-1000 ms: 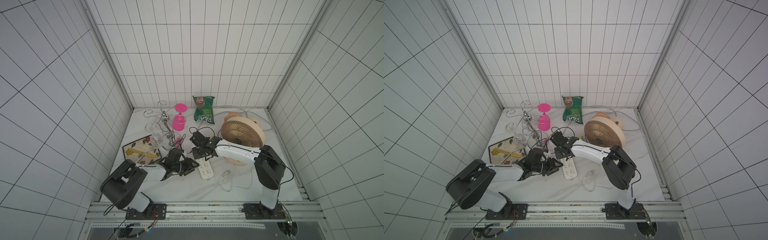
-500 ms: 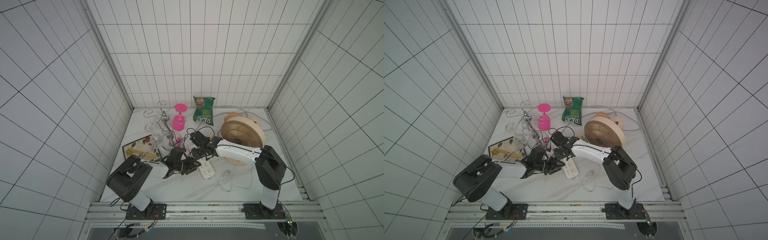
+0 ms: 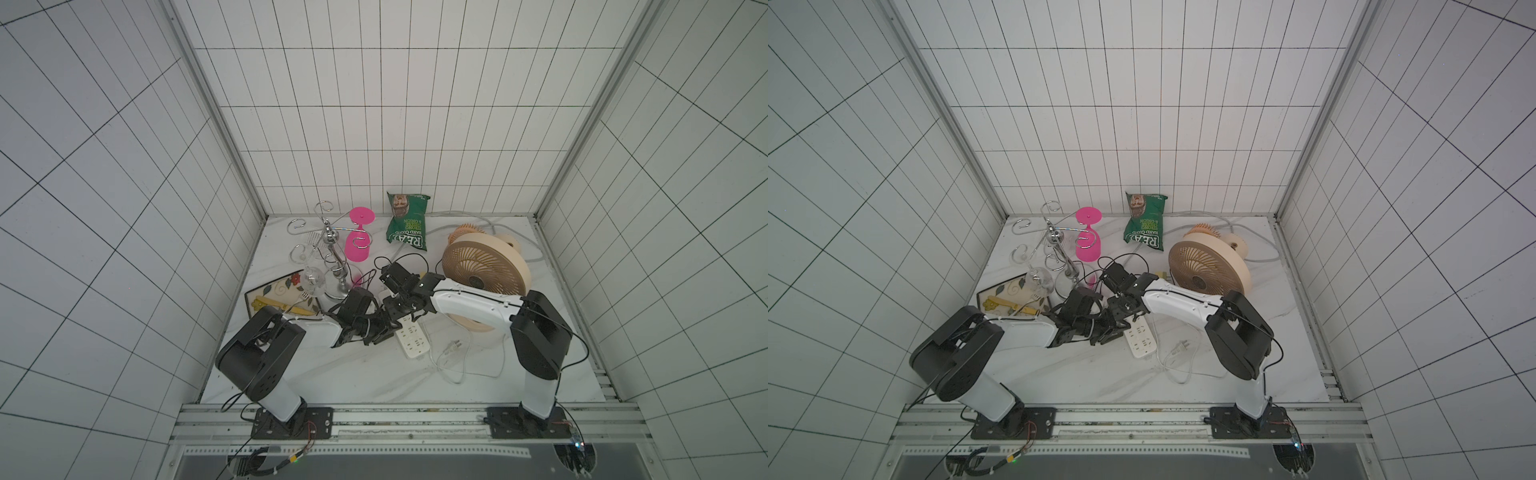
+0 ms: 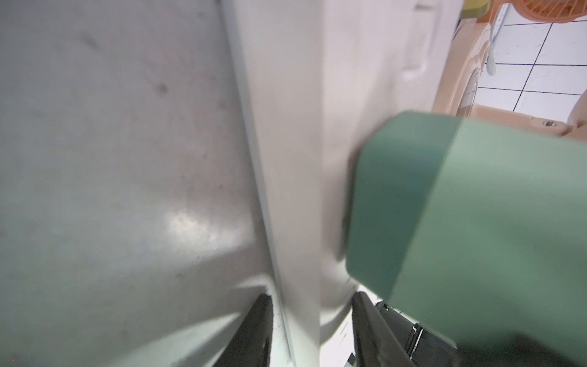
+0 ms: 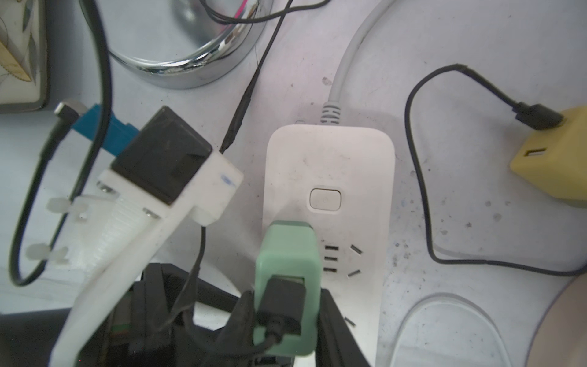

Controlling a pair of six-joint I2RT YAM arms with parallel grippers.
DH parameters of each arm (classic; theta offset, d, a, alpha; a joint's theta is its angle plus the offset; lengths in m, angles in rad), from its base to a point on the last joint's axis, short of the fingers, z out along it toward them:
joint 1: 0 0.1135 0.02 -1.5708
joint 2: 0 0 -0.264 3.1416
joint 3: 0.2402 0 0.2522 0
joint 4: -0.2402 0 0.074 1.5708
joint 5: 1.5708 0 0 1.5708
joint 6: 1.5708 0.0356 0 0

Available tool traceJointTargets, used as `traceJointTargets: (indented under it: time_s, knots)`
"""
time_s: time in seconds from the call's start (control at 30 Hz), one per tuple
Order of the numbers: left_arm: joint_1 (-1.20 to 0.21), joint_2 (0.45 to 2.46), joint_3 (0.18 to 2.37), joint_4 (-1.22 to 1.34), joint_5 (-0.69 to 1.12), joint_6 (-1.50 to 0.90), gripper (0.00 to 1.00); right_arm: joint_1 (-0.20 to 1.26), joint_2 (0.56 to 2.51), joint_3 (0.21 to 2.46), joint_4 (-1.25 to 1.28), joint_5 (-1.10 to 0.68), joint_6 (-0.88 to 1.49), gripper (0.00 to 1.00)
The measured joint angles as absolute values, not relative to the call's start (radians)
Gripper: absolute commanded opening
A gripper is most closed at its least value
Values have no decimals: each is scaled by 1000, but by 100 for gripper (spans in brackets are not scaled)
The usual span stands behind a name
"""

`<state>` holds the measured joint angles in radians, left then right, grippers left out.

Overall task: Unplug the desk fan from the power strip
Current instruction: Remove the plug from the socket.

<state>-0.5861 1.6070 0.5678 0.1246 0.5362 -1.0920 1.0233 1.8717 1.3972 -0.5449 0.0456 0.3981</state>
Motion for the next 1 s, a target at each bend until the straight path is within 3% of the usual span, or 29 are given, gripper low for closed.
traceJointTargets:
  time_s: [0.77, 1.0]
  knots:
    - [-578, 1668, 617, 75, 576, -1114, 40, 1030, 1767, 1431, -501, 207, 474, 17]
    - [-576, 1578, 590, 43, 514, -1125, 51, 1006, 1767, 1431, -542, 295, 542, 18]
